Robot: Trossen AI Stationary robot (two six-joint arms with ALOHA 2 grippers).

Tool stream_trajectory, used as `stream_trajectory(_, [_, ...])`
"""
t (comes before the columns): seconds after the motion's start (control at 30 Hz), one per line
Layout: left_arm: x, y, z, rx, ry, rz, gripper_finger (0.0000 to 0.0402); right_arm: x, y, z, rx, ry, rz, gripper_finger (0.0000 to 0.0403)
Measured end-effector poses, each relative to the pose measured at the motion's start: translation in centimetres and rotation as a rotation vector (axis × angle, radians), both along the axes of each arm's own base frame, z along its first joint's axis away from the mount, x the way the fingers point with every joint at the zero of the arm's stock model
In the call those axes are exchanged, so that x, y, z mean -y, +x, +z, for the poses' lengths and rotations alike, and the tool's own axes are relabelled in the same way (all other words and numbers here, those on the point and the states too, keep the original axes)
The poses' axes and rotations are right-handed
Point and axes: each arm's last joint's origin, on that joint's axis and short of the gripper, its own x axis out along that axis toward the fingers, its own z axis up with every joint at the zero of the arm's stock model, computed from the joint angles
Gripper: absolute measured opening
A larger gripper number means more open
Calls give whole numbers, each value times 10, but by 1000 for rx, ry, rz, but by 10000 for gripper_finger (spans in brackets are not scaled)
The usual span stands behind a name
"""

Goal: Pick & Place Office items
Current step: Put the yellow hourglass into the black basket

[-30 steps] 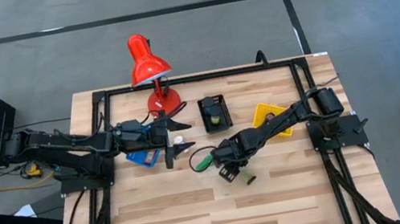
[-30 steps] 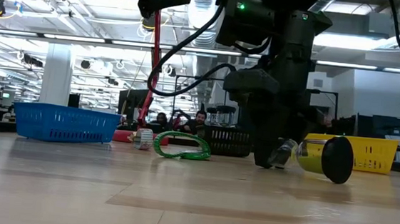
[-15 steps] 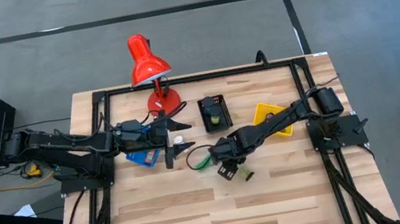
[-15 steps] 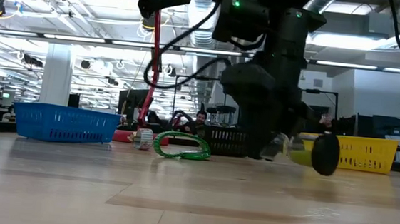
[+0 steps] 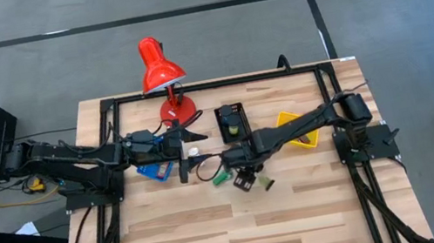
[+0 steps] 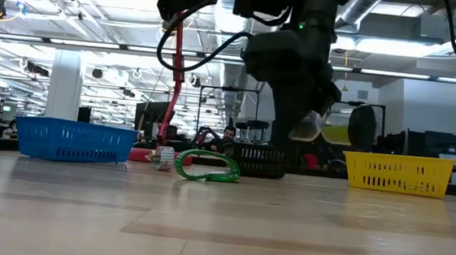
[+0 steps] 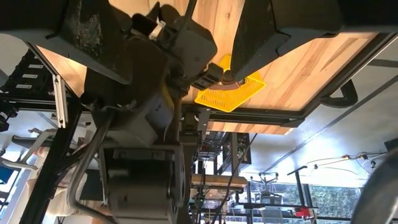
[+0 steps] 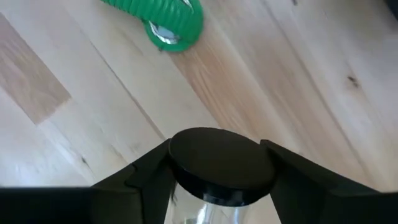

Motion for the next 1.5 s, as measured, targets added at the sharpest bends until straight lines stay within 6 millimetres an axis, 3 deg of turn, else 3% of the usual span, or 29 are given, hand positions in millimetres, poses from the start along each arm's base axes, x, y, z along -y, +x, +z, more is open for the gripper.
stream_trajectory(0.23, [0, 0, 0, 0, 0, 0, 264, 9, -4, 12, -76, -11, 22, 196])
stream_trajectory(0.5, [0, 0, 0, 0, 0, 0, 264, 23, -3, 19, -97, -14, 26, 219])
stream_trajectory(0.7, [0, 0, 0, 0, 0, 0, 264, 38, -3, 19, -95, -67, 10, 197])
stream_trajectory(1.07, [0, 0, 0, 0, 0, 0, 264, 53, -4, 20, -109, -88, 6, 209])
stream_trajectory(1.17, [0, 0, 0, 0, 0, 0, 264, 54, -2, 26, -95, -98, 26, 197])
stream_trajectory(1.5, [0, 0, 0, 0, 0, 0, 264, 66, 7, 60, -32, -251, 23, 207])
